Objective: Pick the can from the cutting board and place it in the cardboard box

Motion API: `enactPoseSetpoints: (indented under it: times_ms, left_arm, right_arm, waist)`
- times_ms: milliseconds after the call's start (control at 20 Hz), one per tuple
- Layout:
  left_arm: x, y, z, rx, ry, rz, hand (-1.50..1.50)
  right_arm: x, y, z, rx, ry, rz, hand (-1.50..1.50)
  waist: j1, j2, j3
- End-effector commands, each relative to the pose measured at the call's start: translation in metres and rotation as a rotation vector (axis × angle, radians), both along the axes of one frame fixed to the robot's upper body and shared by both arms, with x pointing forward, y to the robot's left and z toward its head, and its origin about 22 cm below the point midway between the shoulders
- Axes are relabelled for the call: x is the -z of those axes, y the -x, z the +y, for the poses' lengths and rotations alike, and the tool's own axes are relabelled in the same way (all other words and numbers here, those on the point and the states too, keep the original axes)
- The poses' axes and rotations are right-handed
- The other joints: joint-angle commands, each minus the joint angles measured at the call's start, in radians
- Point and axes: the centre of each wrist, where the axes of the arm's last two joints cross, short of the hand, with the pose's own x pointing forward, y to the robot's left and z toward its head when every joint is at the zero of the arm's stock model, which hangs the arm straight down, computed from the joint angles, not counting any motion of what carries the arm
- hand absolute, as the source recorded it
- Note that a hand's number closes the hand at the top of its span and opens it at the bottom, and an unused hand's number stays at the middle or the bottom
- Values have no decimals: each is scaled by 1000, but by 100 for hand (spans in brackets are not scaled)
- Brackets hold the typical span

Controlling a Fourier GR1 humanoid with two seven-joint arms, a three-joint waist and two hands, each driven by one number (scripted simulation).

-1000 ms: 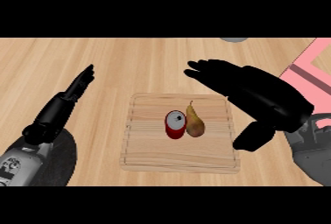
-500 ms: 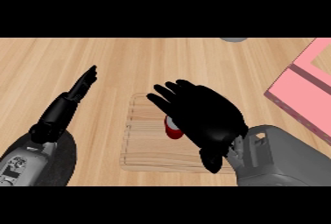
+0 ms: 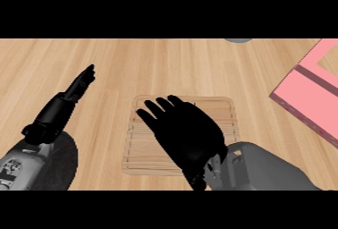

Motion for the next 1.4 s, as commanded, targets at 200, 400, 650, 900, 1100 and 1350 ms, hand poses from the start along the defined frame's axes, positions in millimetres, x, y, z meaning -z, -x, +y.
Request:
enactPoseSetpoints:
  times_ms: [200,400,650,900,1100,1350]
  left_arm:
    - [7,-7,18,6,8,-7,0]
    - [1,9,-9,-3,2,-3,0]
    - [9,1,-3,1,1,-10,0]
    - [-8,-10,2,-1,0,-21,0]
    - [2,-8,5,-1,-4,-12,0]
    - [3,-12,0,-2,5,-7,0]
  right_arm:
    - [12,-17,9,84,96,-68,-150]
    - [44,-3,20,90,97,-89,-150]
    - [76,-3,25,91,189,-80,-150]
    - [71,-21,21,113,178,-84,-150]
    - [72,-37,6,91,139,-47,-150]
    - [94,-34,15,80,137,-38,-150]
  waist:
    - [2,3,0]
    - [5,1,1]
    - [2,3,1]
    - [1,2,1]
    - [0,3,1]
    - [0,3,1]
